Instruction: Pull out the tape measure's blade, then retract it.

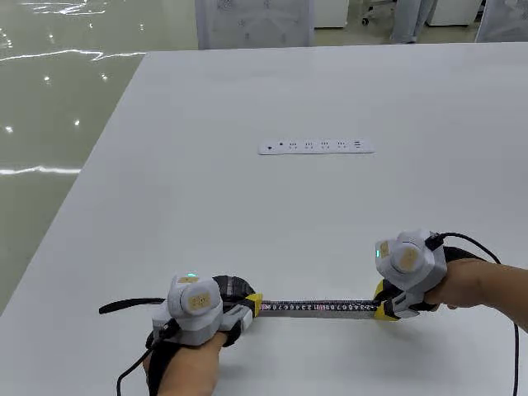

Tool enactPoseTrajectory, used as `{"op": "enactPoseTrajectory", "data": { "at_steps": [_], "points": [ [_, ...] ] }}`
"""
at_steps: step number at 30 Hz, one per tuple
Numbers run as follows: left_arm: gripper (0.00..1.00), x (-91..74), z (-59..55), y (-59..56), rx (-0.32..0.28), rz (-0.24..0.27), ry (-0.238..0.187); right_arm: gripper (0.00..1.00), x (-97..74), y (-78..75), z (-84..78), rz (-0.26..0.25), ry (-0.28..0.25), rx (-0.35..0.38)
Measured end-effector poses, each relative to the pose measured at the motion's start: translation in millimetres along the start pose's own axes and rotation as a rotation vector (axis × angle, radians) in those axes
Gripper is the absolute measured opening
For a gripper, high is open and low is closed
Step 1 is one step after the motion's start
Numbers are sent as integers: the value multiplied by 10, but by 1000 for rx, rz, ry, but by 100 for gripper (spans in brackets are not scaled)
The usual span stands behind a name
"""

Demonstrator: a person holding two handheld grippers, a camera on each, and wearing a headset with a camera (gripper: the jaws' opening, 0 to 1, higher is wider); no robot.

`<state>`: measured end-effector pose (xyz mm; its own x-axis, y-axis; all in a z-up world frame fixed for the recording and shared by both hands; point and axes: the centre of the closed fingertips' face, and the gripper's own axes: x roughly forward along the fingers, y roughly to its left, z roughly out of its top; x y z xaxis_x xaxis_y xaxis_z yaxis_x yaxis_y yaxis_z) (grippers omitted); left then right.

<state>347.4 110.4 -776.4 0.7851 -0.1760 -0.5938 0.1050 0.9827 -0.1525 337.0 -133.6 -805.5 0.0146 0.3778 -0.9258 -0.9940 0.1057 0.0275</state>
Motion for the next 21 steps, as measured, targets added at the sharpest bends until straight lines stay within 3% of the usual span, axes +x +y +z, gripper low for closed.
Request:
{"op": "enactPoseTrajectory", "data": {
  "at_steps": [10, 21],
  "points": [
    [61, -5, 3, 0, -6, 1, 2, 11, 25, -7, 74, 2, -24, 5],
    [61, -6, 1, -1, -9, 1, 5, 10, 48, -12, 126, 11, -13, -7]
  ]
}}
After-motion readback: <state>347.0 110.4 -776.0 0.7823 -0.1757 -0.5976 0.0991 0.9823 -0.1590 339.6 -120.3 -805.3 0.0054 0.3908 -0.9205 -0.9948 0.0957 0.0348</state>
